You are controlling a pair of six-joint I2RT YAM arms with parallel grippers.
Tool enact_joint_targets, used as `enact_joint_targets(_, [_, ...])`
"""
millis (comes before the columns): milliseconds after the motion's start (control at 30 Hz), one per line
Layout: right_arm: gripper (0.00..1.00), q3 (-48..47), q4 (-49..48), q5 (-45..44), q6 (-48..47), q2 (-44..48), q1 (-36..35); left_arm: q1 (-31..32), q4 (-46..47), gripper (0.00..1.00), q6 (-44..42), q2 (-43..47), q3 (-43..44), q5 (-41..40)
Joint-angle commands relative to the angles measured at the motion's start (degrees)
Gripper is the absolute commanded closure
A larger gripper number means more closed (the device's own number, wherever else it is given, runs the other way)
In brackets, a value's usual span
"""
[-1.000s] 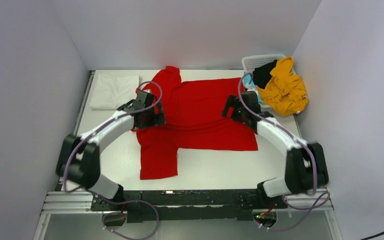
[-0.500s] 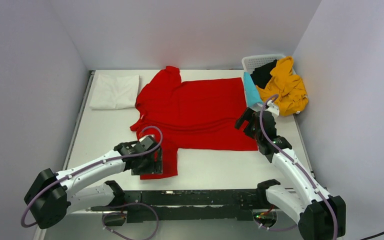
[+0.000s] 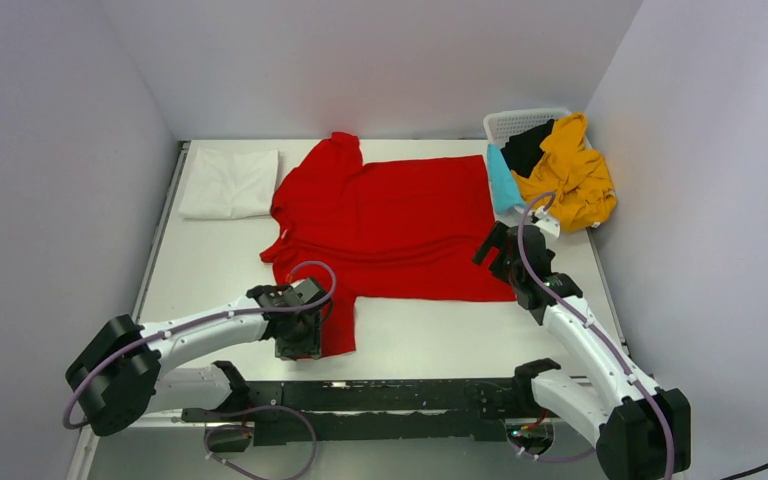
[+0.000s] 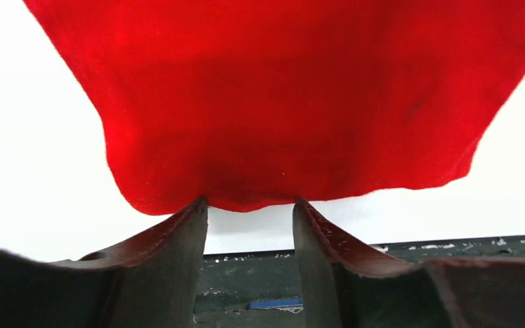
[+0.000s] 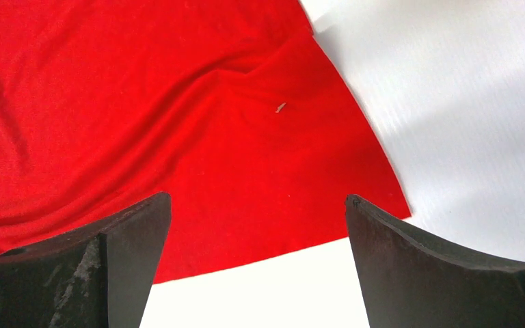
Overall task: Fold and stack the t-shirts
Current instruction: Grab the side of the flattened tshirt closest away from the robot with both arms
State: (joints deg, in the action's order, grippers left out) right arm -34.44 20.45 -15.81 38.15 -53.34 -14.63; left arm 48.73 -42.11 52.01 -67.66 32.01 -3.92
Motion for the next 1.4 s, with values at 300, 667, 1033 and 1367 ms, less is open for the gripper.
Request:
enact_joint_targets(300, [0.0, 3.55, 14.33, -2.19, 5.65, 8.78, 0.33, -0.45, 8.85, 0.82, 1.21, -9.71, -1.07, -1.51])
enact_joint_targets(667, [0.03, 4.97, 23.12, -0.87, 12.98, 11.45, 0.43, -0.82, 6.93, 1.0, -0.58, -4.45, -1.19, -0.92])
enact_joint_targets(1033, [0.28, 9.42, 8.31, -7.92, 14.31, 1.57, 1.43, -0.76, 8.93, 1.0, -0.77, -2.83, -2.39, 2.14])
enact_joint_targets(1367, [0.45, 12.21, -4.91, -2.46, 12.59, -9.22, 6.69, -0.78, 9.39, 1.0, -1.41, -3.92, -1.95, 2.61])
